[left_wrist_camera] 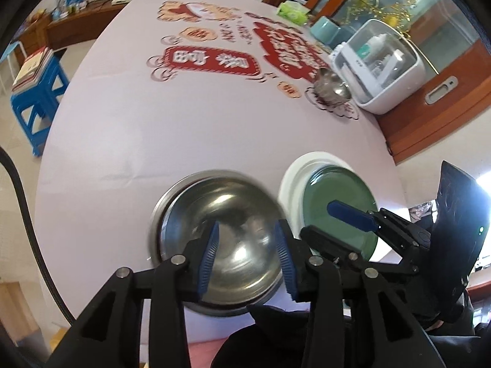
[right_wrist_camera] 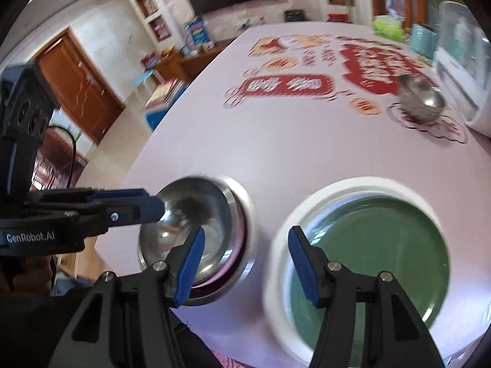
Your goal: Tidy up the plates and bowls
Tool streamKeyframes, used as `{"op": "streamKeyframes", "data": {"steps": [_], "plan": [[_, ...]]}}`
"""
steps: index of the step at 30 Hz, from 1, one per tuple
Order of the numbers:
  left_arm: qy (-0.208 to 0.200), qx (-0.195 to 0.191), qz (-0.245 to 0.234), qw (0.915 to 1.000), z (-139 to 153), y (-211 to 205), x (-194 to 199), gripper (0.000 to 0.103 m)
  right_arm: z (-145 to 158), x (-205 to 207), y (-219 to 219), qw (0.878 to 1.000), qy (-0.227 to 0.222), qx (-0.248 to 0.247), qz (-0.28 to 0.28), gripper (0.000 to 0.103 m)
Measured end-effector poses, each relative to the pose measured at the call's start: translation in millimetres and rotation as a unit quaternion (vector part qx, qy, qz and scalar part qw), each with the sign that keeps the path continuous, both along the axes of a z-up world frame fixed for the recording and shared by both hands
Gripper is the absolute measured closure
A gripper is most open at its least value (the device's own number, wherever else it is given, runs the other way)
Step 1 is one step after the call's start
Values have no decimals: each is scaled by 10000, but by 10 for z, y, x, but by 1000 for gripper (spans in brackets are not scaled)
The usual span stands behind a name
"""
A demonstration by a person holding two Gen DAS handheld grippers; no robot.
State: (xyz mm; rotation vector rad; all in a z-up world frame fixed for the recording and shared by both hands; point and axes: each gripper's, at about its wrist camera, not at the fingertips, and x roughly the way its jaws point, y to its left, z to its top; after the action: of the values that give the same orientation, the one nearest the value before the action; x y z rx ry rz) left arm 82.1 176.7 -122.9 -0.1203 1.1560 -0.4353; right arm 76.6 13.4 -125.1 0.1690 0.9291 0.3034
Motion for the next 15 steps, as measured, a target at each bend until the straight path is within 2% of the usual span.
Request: {"op": "streamKeyframes", "data": {"steps": [4,8,15], "plan": [[-84,36,-104,9999,44,-238,39,64,67,-27,-330,9991,-122,44,-395,46],[-47,119,-240,9996,73,-535,76,58,115,-89,-673,9966,-243,120,-778,46],[-106,105,-314,9994,137,-1049,110,51,104,-125,-1244,9937,-144,152,-1100,46]]}}
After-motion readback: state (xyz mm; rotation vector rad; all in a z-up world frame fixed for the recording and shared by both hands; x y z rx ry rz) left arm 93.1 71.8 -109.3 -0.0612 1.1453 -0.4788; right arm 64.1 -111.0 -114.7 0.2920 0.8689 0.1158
